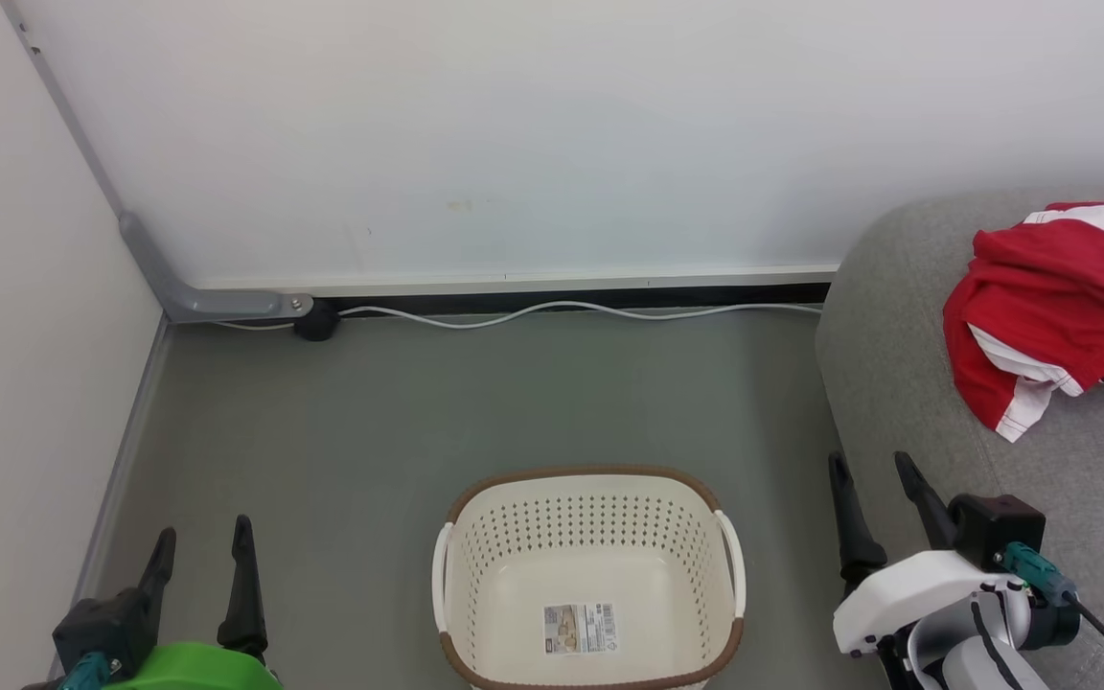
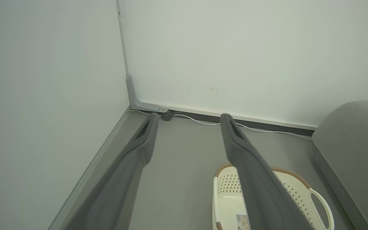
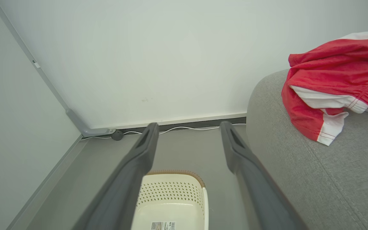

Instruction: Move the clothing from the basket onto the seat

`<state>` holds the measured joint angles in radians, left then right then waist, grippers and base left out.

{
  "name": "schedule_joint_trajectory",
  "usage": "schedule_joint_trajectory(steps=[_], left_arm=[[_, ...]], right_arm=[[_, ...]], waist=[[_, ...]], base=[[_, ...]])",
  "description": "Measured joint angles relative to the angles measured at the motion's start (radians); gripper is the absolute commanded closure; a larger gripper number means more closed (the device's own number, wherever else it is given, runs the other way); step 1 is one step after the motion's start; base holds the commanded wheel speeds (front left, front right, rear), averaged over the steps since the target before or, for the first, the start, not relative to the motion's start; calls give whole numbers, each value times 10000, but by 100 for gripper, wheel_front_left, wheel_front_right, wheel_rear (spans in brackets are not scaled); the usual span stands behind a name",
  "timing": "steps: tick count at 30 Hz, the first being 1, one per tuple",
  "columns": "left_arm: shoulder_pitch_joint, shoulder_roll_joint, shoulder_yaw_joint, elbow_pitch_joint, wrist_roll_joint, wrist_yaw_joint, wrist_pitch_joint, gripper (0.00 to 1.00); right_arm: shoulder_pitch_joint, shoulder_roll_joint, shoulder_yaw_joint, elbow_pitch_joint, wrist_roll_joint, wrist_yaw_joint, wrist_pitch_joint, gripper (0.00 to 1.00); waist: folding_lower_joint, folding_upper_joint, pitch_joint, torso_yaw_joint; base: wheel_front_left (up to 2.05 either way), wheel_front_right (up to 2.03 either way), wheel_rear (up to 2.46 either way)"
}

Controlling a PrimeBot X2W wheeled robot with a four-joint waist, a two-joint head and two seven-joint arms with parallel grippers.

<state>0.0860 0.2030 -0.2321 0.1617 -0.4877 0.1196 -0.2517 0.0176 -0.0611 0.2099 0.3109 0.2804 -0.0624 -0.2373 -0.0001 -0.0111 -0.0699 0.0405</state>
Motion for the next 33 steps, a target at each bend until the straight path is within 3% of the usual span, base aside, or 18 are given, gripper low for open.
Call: schedule_joint_trajectory(steps=[1,2,16,33], left_arm=[[14,-6,8,-13,12,0,0,0],[22,-10,15,-29,12,0,0,100],[275,-477,-13,642,-552,-63,236,100],[239,-671,529,667,-2552,-493,861,100]], right_arm=[[30,0,0,-36,0,-4,4,0],[58,0,-2,-65,0,-12,4,100],[661,121,-213,598,497,69,215,100],[401,144,-886,608,2997,364,943,100]], waist=[[0,0,7,-1],[0,0,14,-3],[0,0,63,-29],[0,1,192,-103]], base=[[0,0,0],[0,0,0],[0,0,0],[0,0,0]])
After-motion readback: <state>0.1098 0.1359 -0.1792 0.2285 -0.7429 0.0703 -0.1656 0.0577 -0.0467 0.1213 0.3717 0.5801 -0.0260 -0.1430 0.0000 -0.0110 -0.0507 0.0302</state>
